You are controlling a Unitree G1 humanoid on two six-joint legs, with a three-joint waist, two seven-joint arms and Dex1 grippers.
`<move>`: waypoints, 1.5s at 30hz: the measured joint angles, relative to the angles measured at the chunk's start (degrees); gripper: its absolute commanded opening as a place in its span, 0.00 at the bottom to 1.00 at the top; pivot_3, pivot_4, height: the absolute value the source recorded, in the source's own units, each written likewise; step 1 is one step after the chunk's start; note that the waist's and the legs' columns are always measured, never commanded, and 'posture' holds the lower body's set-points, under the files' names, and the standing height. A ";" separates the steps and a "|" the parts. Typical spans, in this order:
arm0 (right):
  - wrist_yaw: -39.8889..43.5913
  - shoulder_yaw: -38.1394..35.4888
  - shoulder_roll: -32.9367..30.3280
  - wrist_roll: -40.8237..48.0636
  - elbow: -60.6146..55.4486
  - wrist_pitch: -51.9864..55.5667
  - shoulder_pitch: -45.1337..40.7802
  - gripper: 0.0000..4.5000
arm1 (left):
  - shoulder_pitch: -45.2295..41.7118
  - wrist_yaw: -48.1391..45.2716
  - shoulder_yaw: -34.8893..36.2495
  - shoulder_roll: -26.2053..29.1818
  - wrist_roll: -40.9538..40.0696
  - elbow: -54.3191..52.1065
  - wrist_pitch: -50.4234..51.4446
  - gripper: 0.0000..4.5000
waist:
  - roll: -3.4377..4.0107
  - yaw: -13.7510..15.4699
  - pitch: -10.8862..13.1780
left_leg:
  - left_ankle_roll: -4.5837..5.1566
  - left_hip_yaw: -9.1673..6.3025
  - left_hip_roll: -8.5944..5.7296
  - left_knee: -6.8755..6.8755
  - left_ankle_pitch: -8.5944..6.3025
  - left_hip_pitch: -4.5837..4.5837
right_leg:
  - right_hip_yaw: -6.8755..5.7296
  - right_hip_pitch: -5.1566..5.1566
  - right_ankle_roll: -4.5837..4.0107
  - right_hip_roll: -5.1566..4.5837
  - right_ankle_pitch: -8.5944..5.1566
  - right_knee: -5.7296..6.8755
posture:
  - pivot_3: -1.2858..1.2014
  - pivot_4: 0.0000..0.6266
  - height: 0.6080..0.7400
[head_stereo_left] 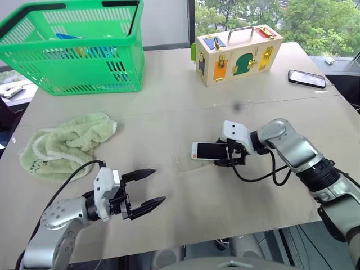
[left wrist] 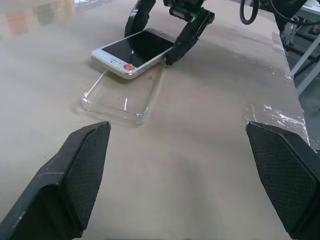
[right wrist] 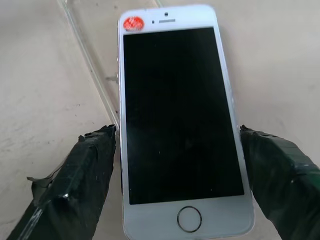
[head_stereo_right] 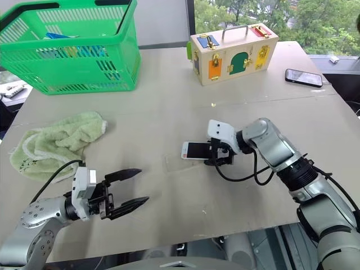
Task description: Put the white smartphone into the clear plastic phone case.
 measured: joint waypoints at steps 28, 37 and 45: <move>4.83 5.13 -0.80 -8.09 -1.90 -10.09 -4.01 0.68 | 3.54 0.84 0.00 -0.72 0.43 0.00 -2.18 1.00 | 0.01 0.00 0.00 | 0.00 0.02 -0.07 0.06 0.02 -0.64 | -0.06 -0.59 -0.01 0.04 0.01 0.05 | 0.52 0.24 1.00; 7.06 5.59 -1.11 -11.56 -1.66 -15.16 -4.55 0.68 | 4.72 1.02 0.00 -1.35 0.70 0.00 -3.56 1.00 | 0.01 0.02 0.00 | 0.00 0.02 -0.07 0.06 0.02 -0.64 | -0.05 -0.59 -0.01 0.04 0.01 0.06 | 0.52 0.24 1.00; 9.16 6.68 -0.03 -14.04 1.03 -18.22 -7.15 0.68 | 5.52 1.16 -0.09 -2.14 1.51 0.00 -4.72 1.00 | 0.00 0.08 -0.05 | 0.00 0.04 -0.07 0.08 0.02 -0.62 | -0.08 -0.56 -0.01 0.04 0.02 0.07 | 0.52 0.24 1.00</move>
